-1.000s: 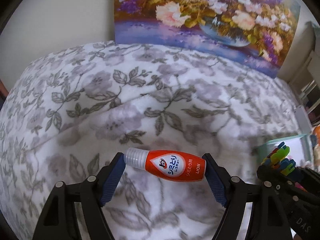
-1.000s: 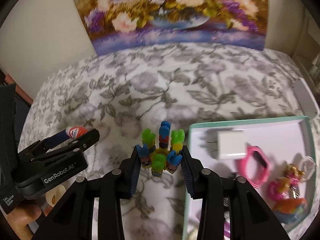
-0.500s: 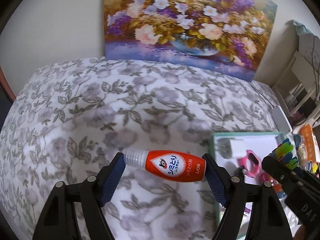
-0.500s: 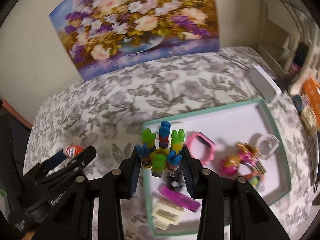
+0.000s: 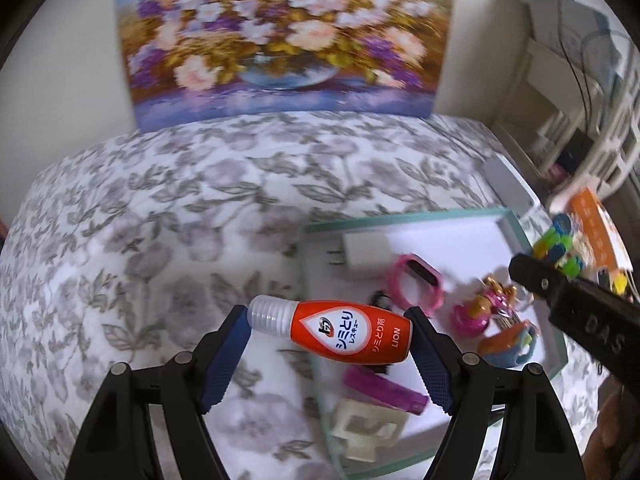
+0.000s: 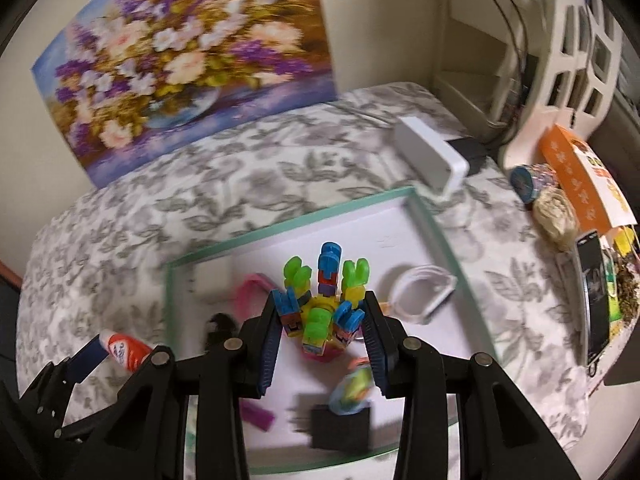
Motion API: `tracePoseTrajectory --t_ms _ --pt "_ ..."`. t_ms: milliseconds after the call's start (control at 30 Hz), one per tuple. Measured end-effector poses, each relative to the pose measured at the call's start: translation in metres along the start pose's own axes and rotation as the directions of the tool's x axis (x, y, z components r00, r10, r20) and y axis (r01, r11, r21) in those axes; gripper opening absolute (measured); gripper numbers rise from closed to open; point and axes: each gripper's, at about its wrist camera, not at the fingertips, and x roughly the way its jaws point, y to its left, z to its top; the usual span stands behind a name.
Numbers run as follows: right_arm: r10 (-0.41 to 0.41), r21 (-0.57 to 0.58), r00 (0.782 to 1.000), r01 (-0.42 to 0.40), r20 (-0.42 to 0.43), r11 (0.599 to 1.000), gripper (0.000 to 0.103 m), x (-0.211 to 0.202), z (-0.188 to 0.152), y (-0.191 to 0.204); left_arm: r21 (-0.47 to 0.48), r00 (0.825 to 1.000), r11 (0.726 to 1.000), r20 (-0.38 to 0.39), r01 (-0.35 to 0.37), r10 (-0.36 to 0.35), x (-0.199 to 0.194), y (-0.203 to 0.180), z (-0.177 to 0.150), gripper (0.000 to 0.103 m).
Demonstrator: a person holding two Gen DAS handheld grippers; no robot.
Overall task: Organize rigid objects
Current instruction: 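Carry the block toy and orange bottle into the tray and open both grippers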
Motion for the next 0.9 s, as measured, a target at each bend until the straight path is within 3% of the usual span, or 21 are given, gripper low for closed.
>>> tracePoseTrajectory --t_ms 367,900 --pt "-0.043 0.05 0.999 0.044 -0.027 0.998 0.04 0.017 0.004 -0.039 0.063 0.999 0.998 -0.036 0.015 -0.013 0.026 -0.043 -0.003 0.08" --pt "-0.047 0.059 0.997 0.051 -0.068 0.997 0.04 0.033 -0.001 -0.045 0.107 0.997 0.994 -0.072 0.006 0.002 0.043 -0.061 -0.006 0.08"
